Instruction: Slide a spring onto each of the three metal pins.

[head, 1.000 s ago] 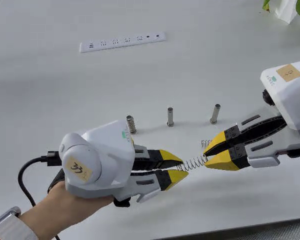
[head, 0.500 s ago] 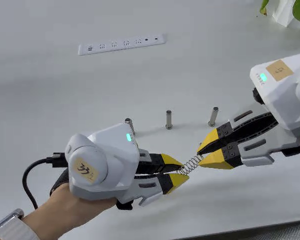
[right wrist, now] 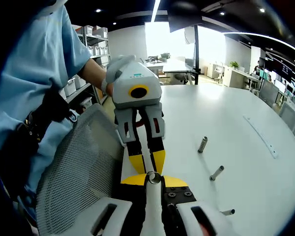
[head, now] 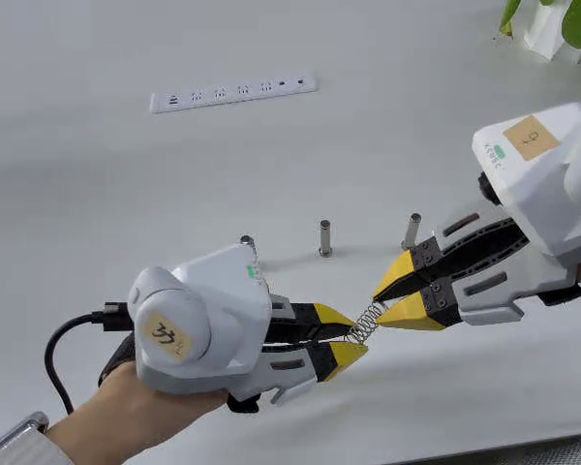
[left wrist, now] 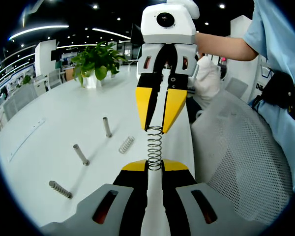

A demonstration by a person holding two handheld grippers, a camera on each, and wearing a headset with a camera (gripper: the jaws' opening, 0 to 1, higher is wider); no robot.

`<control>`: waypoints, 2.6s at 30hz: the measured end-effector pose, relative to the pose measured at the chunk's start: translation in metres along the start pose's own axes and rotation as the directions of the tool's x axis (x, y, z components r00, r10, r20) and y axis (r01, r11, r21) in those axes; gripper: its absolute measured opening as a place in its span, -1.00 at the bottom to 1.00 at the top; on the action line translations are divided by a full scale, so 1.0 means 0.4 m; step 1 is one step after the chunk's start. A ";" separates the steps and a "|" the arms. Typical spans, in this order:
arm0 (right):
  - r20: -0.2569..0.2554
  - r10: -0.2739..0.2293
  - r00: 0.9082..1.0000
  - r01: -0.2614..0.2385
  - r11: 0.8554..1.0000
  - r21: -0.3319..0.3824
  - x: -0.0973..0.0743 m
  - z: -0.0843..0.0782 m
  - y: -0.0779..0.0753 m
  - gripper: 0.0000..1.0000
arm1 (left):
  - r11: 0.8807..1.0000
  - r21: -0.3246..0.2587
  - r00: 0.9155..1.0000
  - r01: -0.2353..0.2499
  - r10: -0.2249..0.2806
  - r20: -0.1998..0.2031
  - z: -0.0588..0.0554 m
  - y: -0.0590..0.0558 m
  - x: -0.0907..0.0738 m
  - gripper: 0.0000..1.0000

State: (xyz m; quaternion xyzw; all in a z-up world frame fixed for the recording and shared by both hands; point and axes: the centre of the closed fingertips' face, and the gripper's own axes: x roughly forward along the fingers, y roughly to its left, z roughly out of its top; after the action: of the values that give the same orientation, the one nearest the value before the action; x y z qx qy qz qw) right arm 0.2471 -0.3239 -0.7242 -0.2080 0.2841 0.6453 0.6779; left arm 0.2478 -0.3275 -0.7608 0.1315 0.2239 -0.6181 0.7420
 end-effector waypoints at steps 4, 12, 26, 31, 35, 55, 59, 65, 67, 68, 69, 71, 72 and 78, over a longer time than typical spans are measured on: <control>-0.005 0.003 1.000 -0.003 1.000 -0.007 -0.001 0.001 0.004 -0.86 | 1.000 0.007 1.000 0.002 -0.002 0.002 0.001 -0.002 -0.001 -0.87; -0.044 0.001 0.999 -0.003 0.999 -0.048 0.001 -0.007 0.006 -0.38 | 1.000 0.004 1.000 -0.003 0.003 -0.002 -0.001 0.002 -0.001 -0.87; -0.208 0.062 0.976 -0.093 0.985 -0.144 0.029 -0.058 -0.023 -0.56 | 1.000 0.007 0.999 -0.009 0.010 -0.045 -0.019 0.000 0.016 -0.87; -0.220 0.092 0.971 -0.126 0.981 -0.145 0.047 -0.049 -0.013 -0.62 | 1.000 0.003 0.999 -0.019 0.020 -0.028 -0.005 0.005 0.021 -0.87; -0.230 0.108 0.967 -0.145 0.978 -0.149 0.053 -0.045 -0.009 -0.72 | 1.000 0.003 0.999 -0.029 0.029 -0.016 0.004 0.009 0.022 -0.87; -0.272 0.130 0.954 -0.177 0.972 -0.154 0.057 -0.045 -0.001 -0.84 | 0.999 0.012 0.999 -0.037 0.036 0.025 0.017 0.007 0.014 -0.87; -0.283 0.135 0.950 -0.182 0.972 -0.150 0.055 -0.047 -0.003 -0.85 | 0.999 0.013 0.999 -0.035 0.035 0.030 0.019 0.004 0.013 -0.87; -0.278 0.129 0.952 -0.174 0.974 -0.143 0.054 -0.043 -0.007 -0.86 | 0.999 0.009 0.998 -0.046 0.045 0.037 0.021 0.009 0.007 -0.87; -0.280 0.132 0.951 -0.176 0.975 -0.139 0.054 -0.041 -0.006 -0.86 | 0.999 0.005 0.998 -0.042 0.042 0.041 0.021 0.007 0.006 -0.87; -0.282 0.133 0.950 -0.177 0.975 -0.137 0.054 -0.041 -0.005 -0.86 | 0.999 0.005 0.998 -0.042 0.042 0.043 0.021 0.007 0.006 -0.87; -0.283 0.133 0.950 -0.177 0.974 -0.138 0.054 -0.041 -0.005 -0.86 | 0.999 0.006 0.998 -0.043 0.042 0.044 0.021 0.007 0.006 -0.87; -0.286 0.133 0.949 -0.179 0.974 -0.140 0.056 -0.040 -0.002 -0.86 | 0.999 0.004 0.998 -0.045 0.044 0.045 0.020 0.008 0.006 -0.87; -0.288 0.132 0.949 -0.178 0.974 -0.140 0.056 -0.039 -0.001 -0.86 | 0.999 0.005 0.998 -0.047 0.047 0.045 0.020 0.008 0.006 -0.87; -0.294 0.134 0.946 -0.182 0.973 -0.144 0.060 -0.034 0.004 -0.86 | 0.998 -0.002 0.997 -0.056 0.056 0.051 0.017 0.009 0.002 -0.86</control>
State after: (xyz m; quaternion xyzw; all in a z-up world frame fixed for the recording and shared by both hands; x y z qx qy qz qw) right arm 0.2442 -0.3145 -0.7501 -0.3315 0.3377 0.6832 0.5562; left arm 0.2524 -0.3307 -0.7553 0.1214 0.2012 -0.6002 0.7646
